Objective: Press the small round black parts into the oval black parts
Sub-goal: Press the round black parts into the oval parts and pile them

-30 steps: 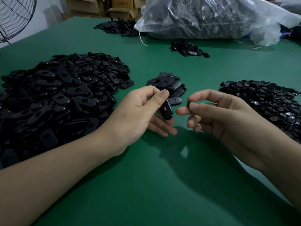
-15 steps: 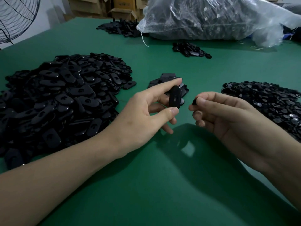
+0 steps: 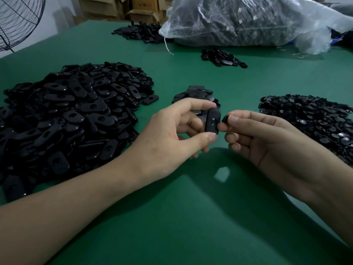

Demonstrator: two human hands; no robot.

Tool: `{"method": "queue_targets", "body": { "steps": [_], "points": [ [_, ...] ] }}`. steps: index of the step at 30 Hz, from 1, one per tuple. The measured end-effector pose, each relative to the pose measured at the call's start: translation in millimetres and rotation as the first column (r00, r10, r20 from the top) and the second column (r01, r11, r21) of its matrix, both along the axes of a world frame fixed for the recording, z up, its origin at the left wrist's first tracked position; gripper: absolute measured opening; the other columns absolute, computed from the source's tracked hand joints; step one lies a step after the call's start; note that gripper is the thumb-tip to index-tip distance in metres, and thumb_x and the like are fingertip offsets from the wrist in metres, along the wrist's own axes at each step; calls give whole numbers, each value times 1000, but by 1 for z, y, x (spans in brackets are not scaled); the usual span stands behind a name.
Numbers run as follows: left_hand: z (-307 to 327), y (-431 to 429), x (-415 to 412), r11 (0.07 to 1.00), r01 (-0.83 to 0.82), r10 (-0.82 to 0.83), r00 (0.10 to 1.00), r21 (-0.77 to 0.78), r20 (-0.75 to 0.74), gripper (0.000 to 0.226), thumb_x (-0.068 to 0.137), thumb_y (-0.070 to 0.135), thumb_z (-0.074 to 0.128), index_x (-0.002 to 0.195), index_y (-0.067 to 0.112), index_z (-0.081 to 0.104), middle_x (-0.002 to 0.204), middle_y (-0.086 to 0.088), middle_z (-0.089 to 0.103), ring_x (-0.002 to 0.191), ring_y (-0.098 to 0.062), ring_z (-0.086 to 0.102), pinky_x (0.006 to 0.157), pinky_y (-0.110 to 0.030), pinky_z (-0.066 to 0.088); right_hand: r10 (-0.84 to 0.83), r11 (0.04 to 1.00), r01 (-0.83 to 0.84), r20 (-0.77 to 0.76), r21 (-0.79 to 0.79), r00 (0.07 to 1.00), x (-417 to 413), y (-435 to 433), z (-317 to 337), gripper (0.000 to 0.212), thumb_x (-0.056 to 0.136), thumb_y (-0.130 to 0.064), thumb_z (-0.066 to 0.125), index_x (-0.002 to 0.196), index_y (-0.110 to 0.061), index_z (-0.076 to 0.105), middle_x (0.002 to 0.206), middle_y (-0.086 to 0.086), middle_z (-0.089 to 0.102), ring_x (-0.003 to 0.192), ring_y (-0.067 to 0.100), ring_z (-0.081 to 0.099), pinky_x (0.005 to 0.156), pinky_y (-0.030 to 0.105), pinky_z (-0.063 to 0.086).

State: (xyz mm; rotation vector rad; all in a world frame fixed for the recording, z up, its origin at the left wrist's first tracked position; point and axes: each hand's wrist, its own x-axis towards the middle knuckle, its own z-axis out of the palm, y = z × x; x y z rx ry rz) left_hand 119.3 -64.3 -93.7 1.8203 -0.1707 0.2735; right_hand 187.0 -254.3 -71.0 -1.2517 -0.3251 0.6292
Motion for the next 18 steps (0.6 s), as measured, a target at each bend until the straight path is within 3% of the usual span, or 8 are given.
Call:
{"method": "queue_targets", "body": {
  "steps": [4,10,15,18],
  "points": [
    [0,1,0,1000,-11,11,1000,-18,9,47,89,9,78,131,22,64,81,8,63,73,-12,70,67,-29,60,6,1000,-6,-33,-8,999,1,0,0,14,71,-21,77,84,-16,79,87,7,75,65,9,65,61,19,56],
    [3,-1,0,999,-40,40,999,-1,32,47,85,18,77,130,27,66,90,-2,72,80,-16,71,75,-46,63,14,1000,-15,-45,-12,999,0,0,0,13,72,-21,76,84,-16,79,85,7,74,65,10,64,63,19,57],
    [1,1,1,996,-35,36,999,-77,20,29,94,6,72,119,16,64,86,-2,75,80,-18,76,72,-32,62,8,1000,-9,-53,-10,999,1,1,0,13,71,-21,77,83,-17,79,87,7,74,66,10,65,64,19,57],
    [-1,3,2,988,-48,48,999,-149,-4,13,98,5,66,107,11,58,87,-5,79,82,-20,78,77,-33,62,13,1000,-13,-53,-2,998,1,1,0,11,71,-21,77,82,-18,79,88,8,75,66,10,65,63,20,56]
  ]
}}
